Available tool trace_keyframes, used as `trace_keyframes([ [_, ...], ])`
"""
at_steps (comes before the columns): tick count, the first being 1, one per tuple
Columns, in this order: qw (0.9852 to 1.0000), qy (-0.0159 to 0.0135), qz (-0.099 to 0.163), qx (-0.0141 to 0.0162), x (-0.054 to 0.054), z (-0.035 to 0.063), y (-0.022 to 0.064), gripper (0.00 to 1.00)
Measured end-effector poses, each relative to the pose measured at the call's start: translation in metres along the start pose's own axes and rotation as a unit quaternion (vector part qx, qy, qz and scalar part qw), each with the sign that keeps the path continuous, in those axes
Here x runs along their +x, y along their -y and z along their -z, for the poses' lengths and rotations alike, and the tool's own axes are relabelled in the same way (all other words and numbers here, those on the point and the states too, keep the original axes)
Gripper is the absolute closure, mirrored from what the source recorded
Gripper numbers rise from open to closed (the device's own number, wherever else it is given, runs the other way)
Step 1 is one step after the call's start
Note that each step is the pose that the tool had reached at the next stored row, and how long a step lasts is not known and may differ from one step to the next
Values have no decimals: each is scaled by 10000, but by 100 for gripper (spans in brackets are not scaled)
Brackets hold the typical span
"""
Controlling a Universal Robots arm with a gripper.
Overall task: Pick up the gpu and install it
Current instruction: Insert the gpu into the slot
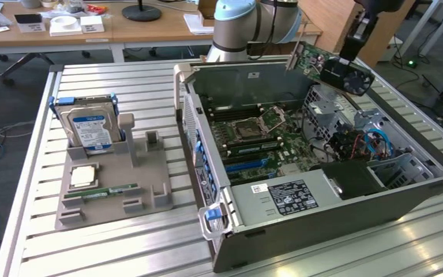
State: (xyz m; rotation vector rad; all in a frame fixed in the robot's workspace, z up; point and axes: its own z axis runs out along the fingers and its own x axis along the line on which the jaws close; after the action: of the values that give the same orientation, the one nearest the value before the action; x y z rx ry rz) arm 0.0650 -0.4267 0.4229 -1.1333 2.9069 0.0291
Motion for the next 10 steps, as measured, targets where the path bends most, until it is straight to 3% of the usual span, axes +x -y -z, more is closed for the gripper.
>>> trace_keyframes([
  [5,9990,-5,458,-12,0,-2,0,74],
  [10,9959,-9,906,-24,0,-3,0,74],
])
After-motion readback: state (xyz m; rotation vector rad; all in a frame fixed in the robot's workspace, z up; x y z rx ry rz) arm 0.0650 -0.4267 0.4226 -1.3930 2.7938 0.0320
